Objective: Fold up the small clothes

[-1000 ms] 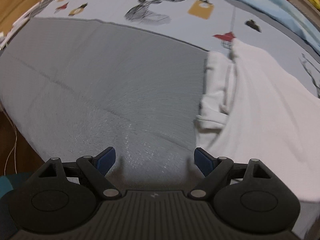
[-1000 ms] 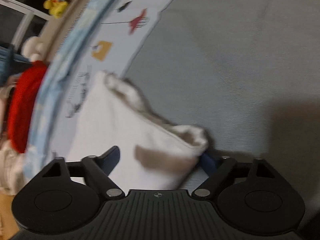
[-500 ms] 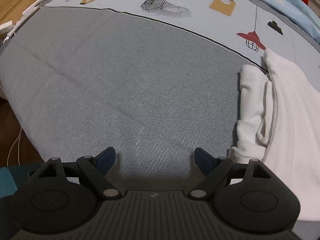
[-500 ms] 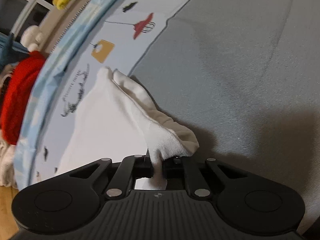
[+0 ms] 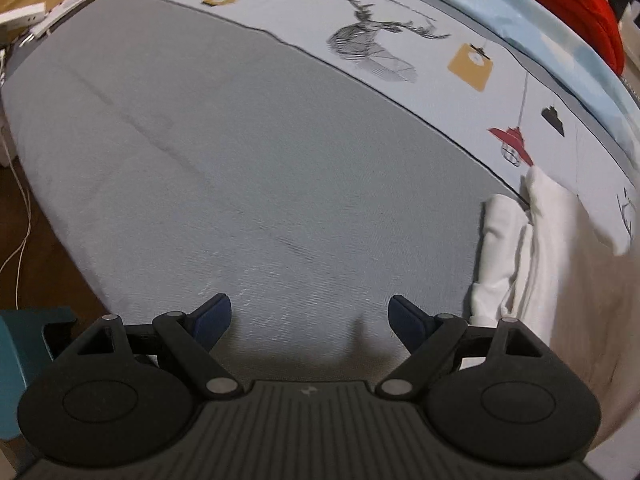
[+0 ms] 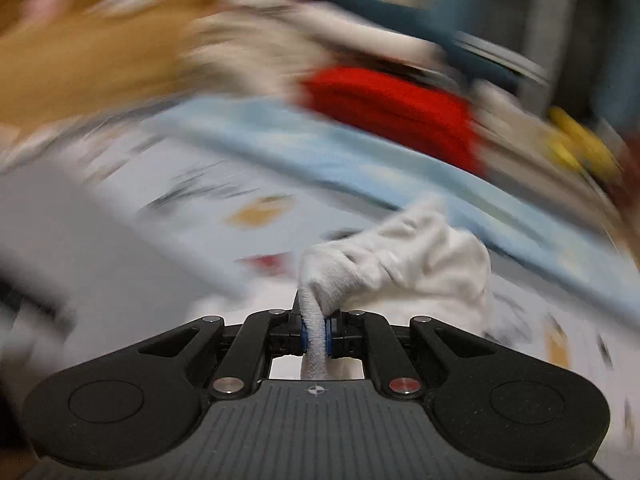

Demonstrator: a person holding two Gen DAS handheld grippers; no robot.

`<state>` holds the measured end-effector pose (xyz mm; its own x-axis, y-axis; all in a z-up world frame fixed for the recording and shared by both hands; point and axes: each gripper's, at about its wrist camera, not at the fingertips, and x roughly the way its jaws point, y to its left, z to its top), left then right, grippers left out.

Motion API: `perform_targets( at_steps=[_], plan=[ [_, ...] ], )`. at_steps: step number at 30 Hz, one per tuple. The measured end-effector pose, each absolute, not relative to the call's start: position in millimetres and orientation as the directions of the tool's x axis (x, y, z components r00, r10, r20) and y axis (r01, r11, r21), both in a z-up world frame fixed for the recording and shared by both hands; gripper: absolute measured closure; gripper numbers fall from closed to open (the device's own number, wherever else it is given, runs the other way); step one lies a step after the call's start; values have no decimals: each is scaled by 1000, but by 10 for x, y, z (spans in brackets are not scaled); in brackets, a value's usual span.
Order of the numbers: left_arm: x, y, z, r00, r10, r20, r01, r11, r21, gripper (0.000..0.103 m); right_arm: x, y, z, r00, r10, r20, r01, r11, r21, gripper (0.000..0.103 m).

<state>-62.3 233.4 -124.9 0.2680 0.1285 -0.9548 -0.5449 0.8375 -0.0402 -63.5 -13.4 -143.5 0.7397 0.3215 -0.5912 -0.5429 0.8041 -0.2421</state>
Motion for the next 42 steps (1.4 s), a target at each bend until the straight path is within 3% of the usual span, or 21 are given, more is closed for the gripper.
perform_targets(
  at_steps=[4,8,13,15,18,22,27,32,34,38,42],
  plan=[
    [-724,2404,-1346,239,108,-965,-561,827,-47,14,-851,397,-2275,594,249,-765,-682,660,-314,95],
    [-740,2370,-1423,234,85,-968,-547,835,-59,14,-928,359,-2369,614,274,-740,-682,655,-324,87],
    [-667,2242,-1459,248,81,-965,-499,865,-56,14,-982,260,-2072,610,383,-693,-706,660,-256,88],
    [-642,2186,-1483,252,82,-964,-489,870,-53,14,-1010,275,-2125,543,401,-738,-740,644,-194,64],
    [-624,2106,-1478,259,64,-964,-468,881,-67,14,-1062,225,-2260,425,426,-799,-767,638,-68,53],
    [-531,1944,-1417,290,14,-957,-433,893,-118,14,-1019,-86,-2026,399,483,-779,-732,679,46,55],
    [-384,1561,-1334,333,-102,-938,-343,913,-221,14,-686,-742,-1614,533,440,-723,-559,824,89,56],
    [-330,1398,-1665,193,-64,-979,-406,903,-139,14,-292,-888,-1813,551,315,-773,-482,876,13,59],
    [-417,1498,-1822,161,-54,-986,-446,887,-121,2,-316,-855,-2020,489,290,-822,-510,860,0,59],
    [-615,1649,-1859,151,-61,-987,-462,878,-125,0,-603,-850,-2111,438,316,-841,-593,805,-6,59],
    [-708,1623,-1672,155,-36,-987,-428,898,-100,0,-538,-1118,-1860,451,337,-827,-551,834,40,58]
  ],
)
